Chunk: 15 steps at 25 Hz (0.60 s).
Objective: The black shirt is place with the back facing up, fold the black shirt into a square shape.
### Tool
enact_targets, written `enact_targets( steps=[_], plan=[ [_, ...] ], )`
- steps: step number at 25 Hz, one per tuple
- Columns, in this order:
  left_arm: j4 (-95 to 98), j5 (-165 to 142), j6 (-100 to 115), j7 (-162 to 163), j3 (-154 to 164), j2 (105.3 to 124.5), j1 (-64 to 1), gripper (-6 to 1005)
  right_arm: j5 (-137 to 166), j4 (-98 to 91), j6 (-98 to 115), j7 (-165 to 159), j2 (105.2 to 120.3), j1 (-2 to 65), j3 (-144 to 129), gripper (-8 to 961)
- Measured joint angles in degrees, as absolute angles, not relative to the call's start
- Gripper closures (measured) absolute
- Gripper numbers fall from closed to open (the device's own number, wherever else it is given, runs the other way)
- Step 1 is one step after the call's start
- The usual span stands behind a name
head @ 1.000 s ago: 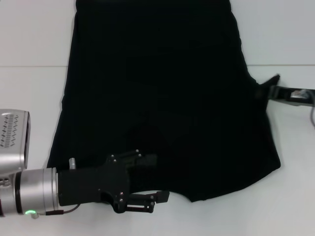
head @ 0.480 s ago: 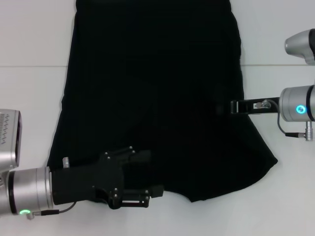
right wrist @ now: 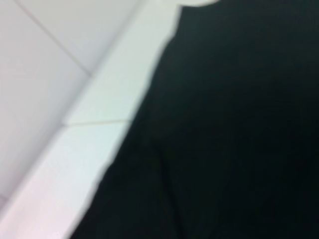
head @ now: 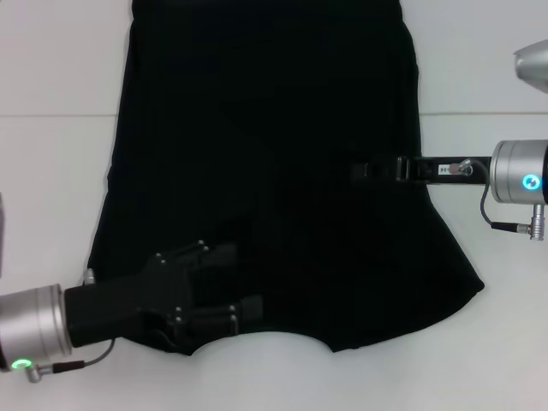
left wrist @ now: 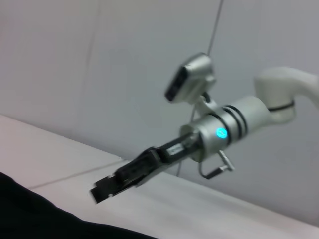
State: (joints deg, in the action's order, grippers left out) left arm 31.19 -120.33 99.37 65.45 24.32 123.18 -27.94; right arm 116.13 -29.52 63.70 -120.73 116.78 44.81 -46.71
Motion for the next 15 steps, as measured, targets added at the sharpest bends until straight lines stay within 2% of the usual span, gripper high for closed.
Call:
enact_targets(
  steps=[1,4,8,15],
  plan=[
    [31.32,-120.4,99.59,66.17,23.29,123.04,-27.8,96,114.44,-29.58,64.92,-119.39,116.71,44.37,-46.71,777],
    [31.52,-120.78,99.65,69.14,20.33,122.39,-27.41,96,110.63,-29.6,67.99,-115.9,116.62,43.0,-46.72,538],
    [33.14,-121.11,98.71,75.43,16.45,121.66,-26.22,96,105.68,-29.11,71.44,-110.63,116.91,40.77,-46.74,367],
    [40.62,-124.18,92.19,83.94,15.19,121.26,-22.26,96,102.87,-28.83,70.55,-107.47,118.31,38.94,-46.76,97]
  ],
)
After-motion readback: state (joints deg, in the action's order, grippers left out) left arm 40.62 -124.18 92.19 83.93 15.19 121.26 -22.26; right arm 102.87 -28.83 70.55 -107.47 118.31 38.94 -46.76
